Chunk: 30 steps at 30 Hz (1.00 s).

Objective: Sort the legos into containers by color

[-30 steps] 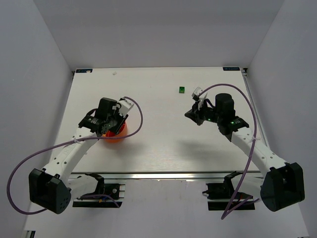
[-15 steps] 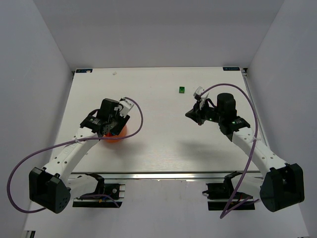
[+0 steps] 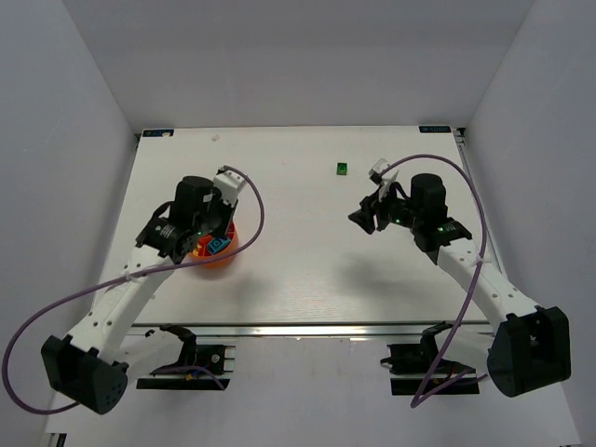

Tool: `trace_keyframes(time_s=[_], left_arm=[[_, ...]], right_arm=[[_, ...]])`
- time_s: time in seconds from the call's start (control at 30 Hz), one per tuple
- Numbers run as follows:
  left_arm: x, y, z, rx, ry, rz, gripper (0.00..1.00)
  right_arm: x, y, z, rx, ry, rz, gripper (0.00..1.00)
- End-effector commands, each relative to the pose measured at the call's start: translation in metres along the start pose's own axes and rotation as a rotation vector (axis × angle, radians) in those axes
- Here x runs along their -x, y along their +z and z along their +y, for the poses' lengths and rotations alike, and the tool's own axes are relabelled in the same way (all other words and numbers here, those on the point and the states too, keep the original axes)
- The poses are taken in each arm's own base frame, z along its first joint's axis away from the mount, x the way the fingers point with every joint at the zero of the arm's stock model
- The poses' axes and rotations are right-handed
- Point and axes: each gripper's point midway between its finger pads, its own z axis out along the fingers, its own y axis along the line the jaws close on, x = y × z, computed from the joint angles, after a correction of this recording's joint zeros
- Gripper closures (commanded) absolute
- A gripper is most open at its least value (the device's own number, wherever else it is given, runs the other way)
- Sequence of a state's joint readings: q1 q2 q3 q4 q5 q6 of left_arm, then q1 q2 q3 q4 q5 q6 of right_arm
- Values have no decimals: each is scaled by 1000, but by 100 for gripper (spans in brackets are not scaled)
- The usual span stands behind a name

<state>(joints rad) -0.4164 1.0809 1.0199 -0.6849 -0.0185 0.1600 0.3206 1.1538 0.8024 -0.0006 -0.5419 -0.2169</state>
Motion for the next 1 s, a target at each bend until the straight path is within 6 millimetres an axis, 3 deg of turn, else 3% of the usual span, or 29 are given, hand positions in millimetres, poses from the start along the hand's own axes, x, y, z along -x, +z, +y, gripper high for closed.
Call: trace_keyframes(time_s=[0.0, 0.03, 0.07, 0.1, 0.13, 0.17, 0.23, 0.27, 0.3, 0.43, 0.53, 0.6, 0.67, 0.7, 0.73, 0.77, 0.83, 0.87, 0.9, 0.93, 0.97], left_arm=[[81, -45, -43, -247, -101, -369, 90], [86, -52, -60, -349, -127, -403, 88], [82, -52, -68, -392, -177, -411, 86], [87, -51, -69, -407, -204, -437, 82], [83, -48, -73, -432, -230, -422, 79], [78, -41, -75, -453, -274, -394, 76], [71, -34, -79, -470, -296, -355, 62], [66, -27, -80, -472, -301, -330, 56], [61, -24, -83, -481, -296, -309, 43], [47, -20, -87, -497, -272, -304, 20], [40, -23, -86, -481, -263, -350, 13], [41, -28, -83, -458, -247, -402, 12], [28, -25, -83, -446, -234, -401, 12], [26, -25, -82, -440, -231, -403, 12], [26, -29, -82, -437, -216, -417, 13], [25, -31, -81, -434, -213, -419, 15], [25, -37, -81, -427, -199, -451, 16], [26, -39, -80, -425, -196, -466, 19], [27, -41, -79, -418, -193, -475, 21], [27, -41, -76, -402, -188, -482, 23], [28, -45, -75, -393, -183, -498, 24]], right_arm=[[4, -2, -42, -190, 70, 20, 37], [12, -5, -53, -235, 88, 35, 31], [-1, -12, -66, -291, 133, 104, 27], [-13, -9, -76, -318, 176, 159, 23], [-6, -10, -88, -354, 202, 170, 22], [-29, -15, -97, -369, 269, 258, 21], [-32, -20, -105, -358, 275, 298, 20], [-45, -28, -112, -371, 292, 344, 19], [-47, -33, -117, -384, 278, 358, 19], [-55, -53, -139, -411, 226, 431, 15], [-56, -53, -147, -358, 157, 475, 16], [-62, -45, -154, -316, 117, 510, 18], [-72, -33, -159, -285, 135, 529, 22], [-66, -27, -164, -274, 131, 508, 24], [-61, -16, -163, -239, 136, 477, 29], [-69, -3, -164, -211, 159, 480, 31], [-46, 21, -168, -188, 192, 411, 36], [-58, 36, -175, -184, 239, 426, 38], [-56, 44, -180, -204, 303, 416, 40], [-37, 55, -192, -223, 292, 383, 42], [-57, 71, -193, -212, 340, 431, 41]])
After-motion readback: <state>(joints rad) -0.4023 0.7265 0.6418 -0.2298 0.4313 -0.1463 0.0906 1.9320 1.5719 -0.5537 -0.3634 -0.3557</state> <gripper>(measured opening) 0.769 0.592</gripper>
